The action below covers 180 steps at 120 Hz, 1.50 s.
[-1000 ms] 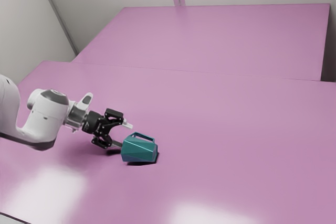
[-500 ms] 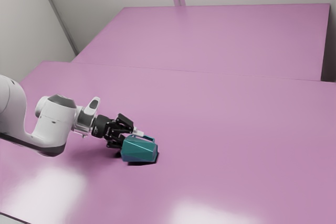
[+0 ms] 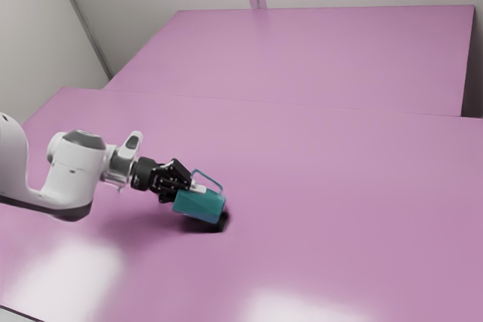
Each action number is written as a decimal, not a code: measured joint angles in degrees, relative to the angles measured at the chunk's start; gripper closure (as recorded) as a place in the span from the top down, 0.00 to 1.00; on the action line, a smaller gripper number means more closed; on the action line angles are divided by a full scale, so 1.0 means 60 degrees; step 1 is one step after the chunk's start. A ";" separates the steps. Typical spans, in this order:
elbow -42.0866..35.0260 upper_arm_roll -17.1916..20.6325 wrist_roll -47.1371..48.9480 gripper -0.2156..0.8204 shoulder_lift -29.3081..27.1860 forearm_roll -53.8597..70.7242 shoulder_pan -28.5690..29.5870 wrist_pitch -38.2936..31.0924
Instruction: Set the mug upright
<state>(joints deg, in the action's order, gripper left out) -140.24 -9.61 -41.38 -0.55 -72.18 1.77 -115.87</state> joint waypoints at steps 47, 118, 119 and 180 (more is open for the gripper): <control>0.2713 0.0727 0.0827 0.03 0.0211 0.7827 0.0006 -0.1665; 0.3125 0.1279 0.4023 0.03 0.1595 1.2242 -0.0138 -0.2134; 0.3125 0.1279 0.4056 0.03 0.1605 1.2242 -0.0143 -0.2136; 0.4629 0.1266 0.5428 0.66 0.0974 1.2222 -0.0146 -0.0854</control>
<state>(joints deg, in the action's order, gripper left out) -112.47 -2.02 -8.81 5.29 1.15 0.90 -120.99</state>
